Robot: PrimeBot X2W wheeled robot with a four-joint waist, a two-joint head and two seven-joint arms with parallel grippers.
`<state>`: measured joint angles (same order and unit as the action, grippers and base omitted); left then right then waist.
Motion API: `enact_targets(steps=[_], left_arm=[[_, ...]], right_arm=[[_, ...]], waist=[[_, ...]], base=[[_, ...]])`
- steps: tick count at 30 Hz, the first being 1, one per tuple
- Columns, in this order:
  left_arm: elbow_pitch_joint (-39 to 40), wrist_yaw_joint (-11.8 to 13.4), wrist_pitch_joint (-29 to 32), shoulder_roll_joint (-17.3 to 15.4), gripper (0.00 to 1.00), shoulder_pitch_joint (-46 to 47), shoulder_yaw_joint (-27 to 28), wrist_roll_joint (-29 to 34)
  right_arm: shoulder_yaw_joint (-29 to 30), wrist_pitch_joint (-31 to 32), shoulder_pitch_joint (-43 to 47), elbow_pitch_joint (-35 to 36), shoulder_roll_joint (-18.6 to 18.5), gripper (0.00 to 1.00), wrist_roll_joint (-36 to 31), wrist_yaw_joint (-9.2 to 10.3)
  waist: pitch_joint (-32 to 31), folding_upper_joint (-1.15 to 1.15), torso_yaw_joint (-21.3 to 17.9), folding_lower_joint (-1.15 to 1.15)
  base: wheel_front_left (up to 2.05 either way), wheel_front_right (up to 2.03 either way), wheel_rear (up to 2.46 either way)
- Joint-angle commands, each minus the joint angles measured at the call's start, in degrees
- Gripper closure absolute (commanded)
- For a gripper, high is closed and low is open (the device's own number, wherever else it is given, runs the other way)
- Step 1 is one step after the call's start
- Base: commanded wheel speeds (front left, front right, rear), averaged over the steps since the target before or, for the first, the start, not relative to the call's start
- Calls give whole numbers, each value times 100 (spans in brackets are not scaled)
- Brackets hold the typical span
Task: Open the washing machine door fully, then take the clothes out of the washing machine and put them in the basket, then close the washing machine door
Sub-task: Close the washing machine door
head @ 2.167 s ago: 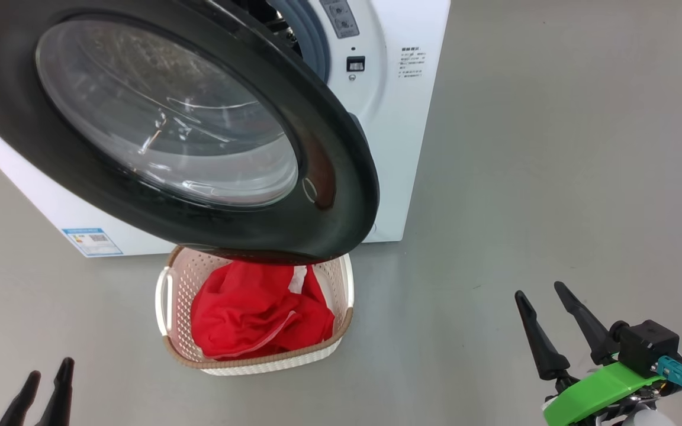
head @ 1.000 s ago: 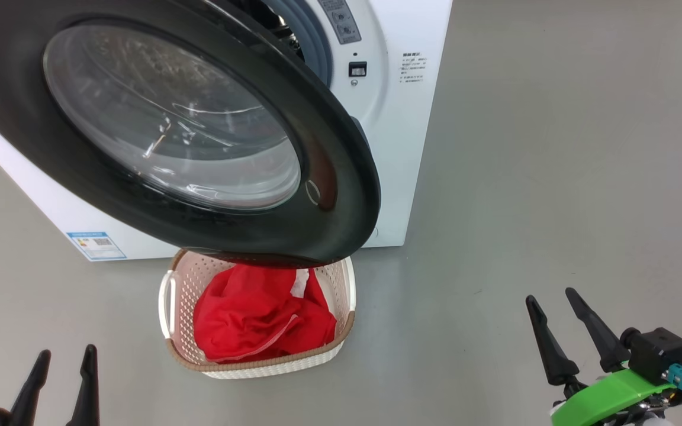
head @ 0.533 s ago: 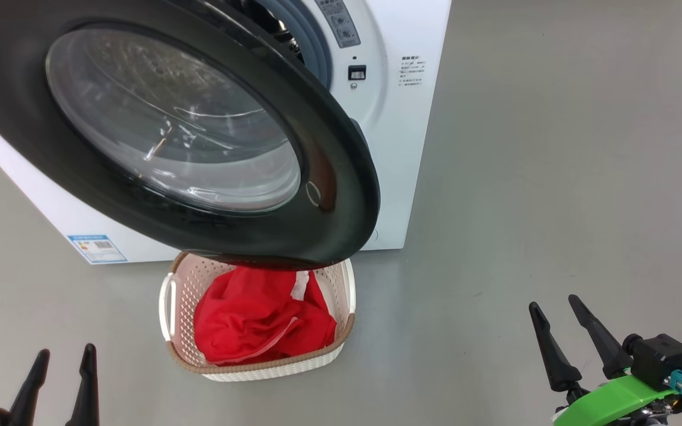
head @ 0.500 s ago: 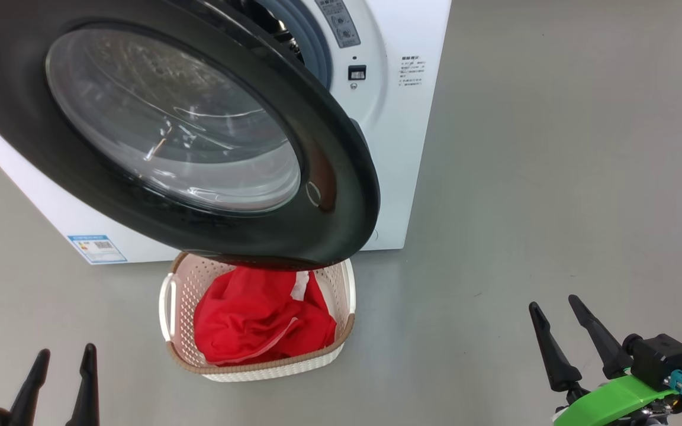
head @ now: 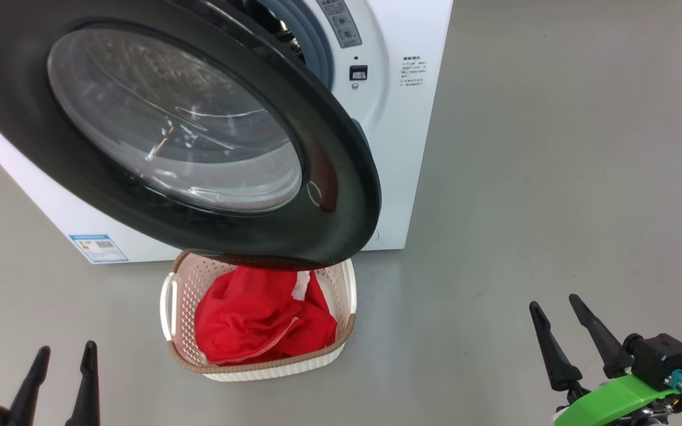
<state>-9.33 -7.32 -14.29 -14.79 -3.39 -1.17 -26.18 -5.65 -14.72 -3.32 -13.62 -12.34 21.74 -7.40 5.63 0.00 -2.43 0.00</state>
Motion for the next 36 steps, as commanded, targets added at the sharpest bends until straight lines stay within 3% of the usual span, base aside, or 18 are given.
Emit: enact_targets(steps=[1,8,9,10,11,36], left_arm=[[141,-16,-71,-135,0,81,222,90],[185,-16,-71,-132,0,97,185,92],[188,-16,-71,-132,0,101,179,91],[192,-16,-71,-131,0,107,172,88],[195,-16,-71,-131,0,113,165,86],[428,-17,-71,-19,0,201,-61,138]], right_arm=[[-117,-28,-19,147,-80,0,5,-9],[-134,-28,-61,200,-50,0,35,-9],[-146,-28,-73,226,-40,51,41,-9],[-162,-28,-91,245,-44,70,54,-9],[-185,-28,-115,260,-51,100,71,-9],[-1298,-28,-1155,907,-86,100,373,-9]], waist=[[0,0,2,0],[11,0,38,0],[11,0,46,0],[13,0,56,0],[14,0,66,0],[-122,0,674,0]], base=[[0,0,0],[0,0,0],[0,0,0],[0,0,0],[0,0,0],[0,0,0]])
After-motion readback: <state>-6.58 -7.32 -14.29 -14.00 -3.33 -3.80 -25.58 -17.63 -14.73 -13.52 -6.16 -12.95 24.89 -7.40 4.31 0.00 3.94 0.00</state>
